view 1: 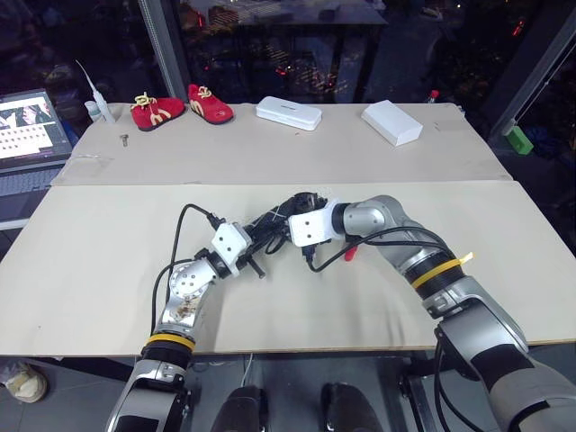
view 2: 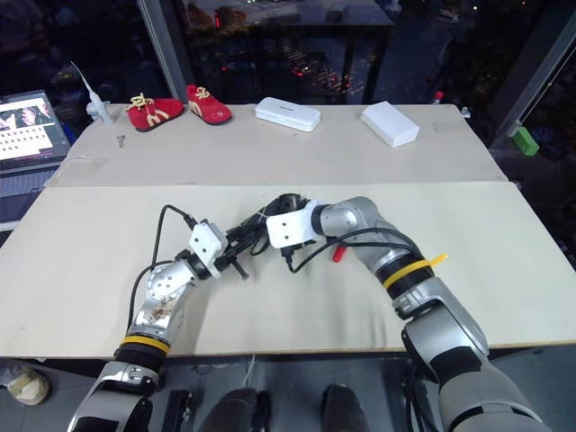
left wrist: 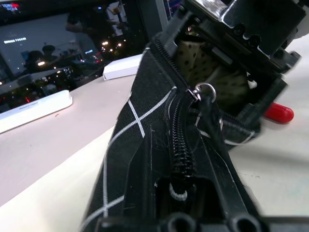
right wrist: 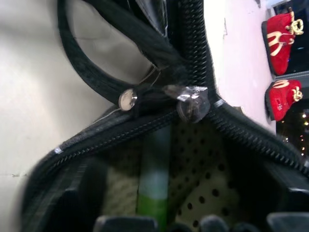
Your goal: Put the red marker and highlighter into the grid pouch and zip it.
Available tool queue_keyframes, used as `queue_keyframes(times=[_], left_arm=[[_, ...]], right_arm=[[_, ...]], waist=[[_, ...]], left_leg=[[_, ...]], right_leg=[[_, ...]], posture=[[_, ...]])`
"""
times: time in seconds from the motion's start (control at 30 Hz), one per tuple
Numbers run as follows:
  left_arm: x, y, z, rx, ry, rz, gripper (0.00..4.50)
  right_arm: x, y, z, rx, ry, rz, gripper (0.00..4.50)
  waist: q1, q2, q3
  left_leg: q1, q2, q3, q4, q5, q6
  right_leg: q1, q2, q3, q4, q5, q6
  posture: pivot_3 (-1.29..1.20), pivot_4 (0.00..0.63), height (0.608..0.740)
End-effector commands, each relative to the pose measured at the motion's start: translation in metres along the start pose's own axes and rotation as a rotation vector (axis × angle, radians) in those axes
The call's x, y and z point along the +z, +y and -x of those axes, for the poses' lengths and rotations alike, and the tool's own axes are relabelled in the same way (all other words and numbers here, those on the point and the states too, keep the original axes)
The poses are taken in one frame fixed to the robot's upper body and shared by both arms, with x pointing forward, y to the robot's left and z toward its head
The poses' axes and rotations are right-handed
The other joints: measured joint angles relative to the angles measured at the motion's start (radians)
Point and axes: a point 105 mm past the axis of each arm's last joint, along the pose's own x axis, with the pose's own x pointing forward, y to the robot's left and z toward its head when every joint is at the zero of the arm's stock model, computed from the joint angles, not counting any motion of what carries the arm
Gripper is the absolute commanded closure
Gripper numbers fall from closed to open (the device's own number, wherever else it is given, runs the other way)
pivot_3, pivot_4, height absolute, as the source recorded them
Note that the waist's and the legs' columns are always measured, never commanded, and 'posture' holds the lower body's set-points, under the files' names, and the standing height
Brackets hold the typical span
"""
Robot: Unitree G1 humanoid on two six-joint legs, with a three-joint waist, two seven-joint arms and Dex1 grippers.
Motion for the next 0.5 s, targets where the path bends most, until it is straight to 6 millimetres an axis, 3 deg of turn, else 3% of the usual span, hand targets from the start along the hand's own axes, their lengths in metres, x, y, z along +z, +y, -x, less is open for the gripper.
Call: queue_keyframes(times=[0.03,0.1,0.27,0.33,0.43,0.5], left_arm=[[0.012,0.006,-0.002,0.022,-0.045,-0.008,4.50],[0.011,0.006,-0.002,0.027,-0.044,-0.008,4.50],[0.010,0.007,-0.001,0.036,-0.036,-0.014,4.50],[0.009,0.008,0.000,0.040,-0.031,-0.015,4.50],[0.008,0.009,0.001,0.049,-0.027,-0.015,4.50],[0.009,0.010,0.002,0.051,-0.026,-0.017,4.50]], right_arm=[[-0.013,-0.038,0.032,-0.149,0.002,-0.060,0.06],[-0.019,-0.053,0.066,-0.204,-0.061,-0.368,0.06],[-0.002,-0.048,0.114,-0.139,-0.232,-0.715,0.06],[0.000,-0.048,0.125,-0.144,-0.247,-0.813,0.06],[-0.021,-0.053,0.129,-0.246,-0.128,-0.973,0.06],[-0.035,-0.044,0.128,-0.280,-0.016,-1.076,0.06]], waist=[[0.002,0.000,0.000],[0.005,0.000,0.000],[0.016,0.000,0.000],[0.013,0.000,0.000],[0.013,0.000,0.000],[0.017,0.000,0.000]], left_leg=[[0.000,0.000,0.000,0.000,0.000,0.000],[0.000,0.000,0.000,0.000,0.000,0.000],[-0.003,0.001,-0.001,0.000,-0.001,0.001],[-0.003,0.002,-0.001,-0.001,-0.001,0.001],[-0.004,0.002,0.000,-0.001,-0.001,0.001],[-0.004,0.001,0.001,-0.001,-0.001,0.001]], right_leg=[[0.000,0.000,0.000,0.000,0.000,0.000],[0.000,0.000,0.000,0.000,0.000,0.000],[0.000,-0.001,-0.002,0.000,0.000,0.000],[-0.001,-0.001,-0.001,-0.001,0.000,-0.001],[-0.004,-0.003,-0.001,-0.001,0.000,-0.001],[-0.006,-0.003,-0.001,0.000,0.001,-0.002]], posture=[[0.00,0.150,0.740],[0.00,0.150,0.740],[0.00,0.150,0.740],[0.00,0.150,0.740],[0.00,0.150,0.740],[0.00,0.150,0.740]])
